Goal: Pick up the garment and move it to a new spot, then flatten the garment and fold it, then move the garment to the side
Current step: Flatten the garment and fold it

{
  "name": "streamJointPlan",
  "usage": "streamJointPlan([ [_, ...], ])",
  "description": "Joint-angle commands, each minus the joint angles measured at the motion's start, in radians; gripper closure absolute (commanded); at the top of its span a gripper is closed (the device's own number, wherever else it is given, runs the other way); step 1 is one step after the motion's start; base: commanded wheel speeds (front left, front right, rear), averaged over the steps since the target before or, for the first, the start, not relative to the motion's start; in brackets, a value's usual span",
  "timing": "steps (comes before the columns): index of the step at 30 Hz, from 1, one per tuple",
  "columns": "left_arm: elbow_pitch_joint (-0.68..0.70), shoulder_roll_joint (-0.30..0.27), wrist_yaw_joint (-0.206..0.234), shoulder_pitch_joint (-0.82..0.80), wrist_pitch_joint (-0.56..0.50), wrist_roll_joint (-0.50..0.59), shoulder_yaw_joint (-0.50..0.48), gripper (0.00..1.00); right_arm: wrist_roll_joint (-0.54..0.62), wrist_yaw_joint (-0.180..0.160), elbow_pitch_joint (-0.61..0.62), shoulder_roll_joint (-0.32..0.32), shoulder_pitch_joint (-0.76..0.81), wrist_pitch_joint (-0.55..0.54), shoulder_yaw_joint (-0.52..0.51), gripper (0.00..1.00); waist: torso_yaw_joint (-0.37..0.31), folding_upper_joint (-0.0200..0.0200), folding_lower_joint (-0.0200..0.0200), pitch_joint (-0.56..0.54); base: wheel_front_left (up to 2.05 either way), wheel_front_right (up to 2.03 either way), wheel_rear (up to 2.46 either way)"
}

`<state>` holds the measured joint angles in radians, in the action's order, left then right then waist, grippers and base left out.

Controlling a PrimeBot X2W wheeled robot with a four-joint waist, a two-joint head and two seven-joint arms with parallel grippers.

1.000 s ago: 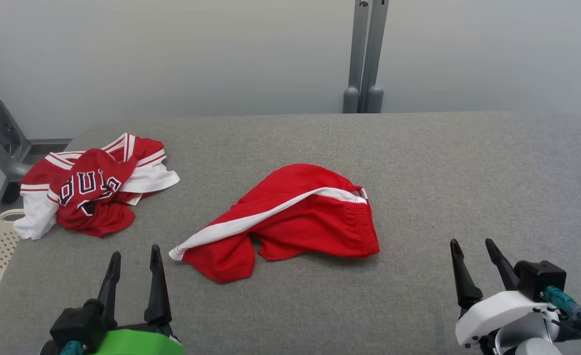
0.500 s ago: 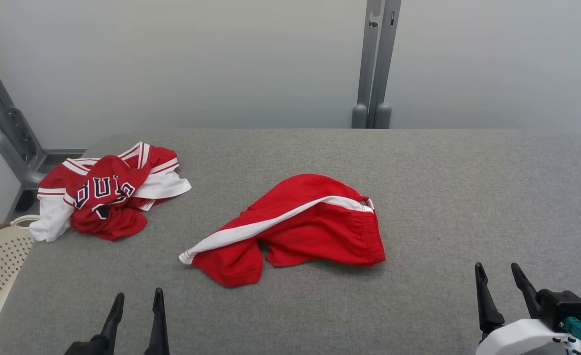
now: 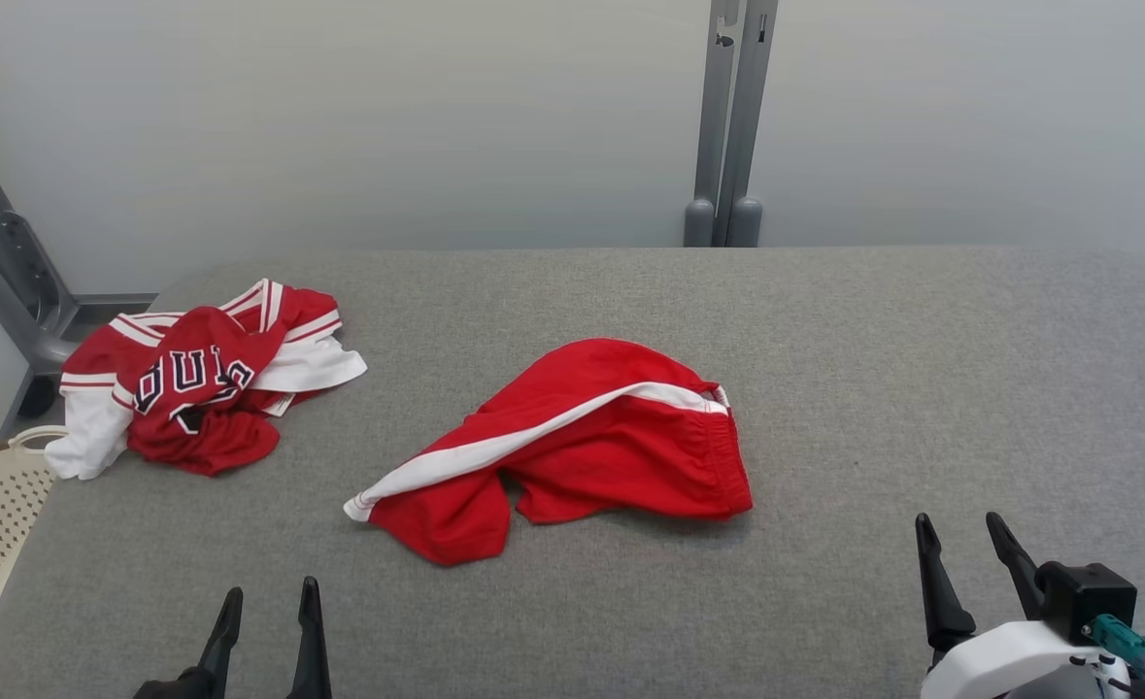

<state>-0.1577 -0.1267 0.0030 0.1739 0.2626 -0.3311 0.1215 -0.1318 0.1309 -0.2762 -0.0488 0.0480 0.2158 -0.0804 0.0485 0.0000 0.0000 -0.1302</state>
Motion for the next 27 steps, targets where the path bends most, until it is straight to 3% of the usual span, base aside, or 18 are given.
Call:
streamJointPlan([
  [1,-0.001,0.005,-0.002,-0.005,0.003,0.001,-0.01,0.0,-0.008,0.0,-0.001,-0.003,-0.01,-0.001,0.004,0.0,0.0,0.0,0.0,0.003,0.0,0.0,0.0],
  [10,-0.044,0.004,-0.031,-0.041,-0.037,-0.008,0.0,0.0,-0.006,0.0,0.001,-0.003,-0.067,-0.085,0.057,0.0,0.001,0.0,0.0,0.019,0.0,0.0,0.0],
  [22,-0.237,-0.114,-0.092,-0.355,-0.383,0.045,0.097,0.0,0.025,0.0,0.018,-0.003,-0.39,-0.588,0.137,0.0,0.019,0.0,0.0,0.13,0.0,0.0,0.0],
  [23,-0.237,-0.114,-0.092,-0.355,-0.383,0.045,0.097,0.0,0.025,0.0,0.018,-0.003,-0.39,-0.588,0.137,0.0,0.019,0.0,0.0,0.13,0.0,0.0,0.0],
  [27,-0.317,-0.146,-0.11,-0.48,-0.461,0.061,0.134,0.0,0.025,0.0,0.007,-0.008,-0.51,-0.757,0.149,0.0,0.019,0.0,0.0,0.199,0.0,0.0,0.0],
])
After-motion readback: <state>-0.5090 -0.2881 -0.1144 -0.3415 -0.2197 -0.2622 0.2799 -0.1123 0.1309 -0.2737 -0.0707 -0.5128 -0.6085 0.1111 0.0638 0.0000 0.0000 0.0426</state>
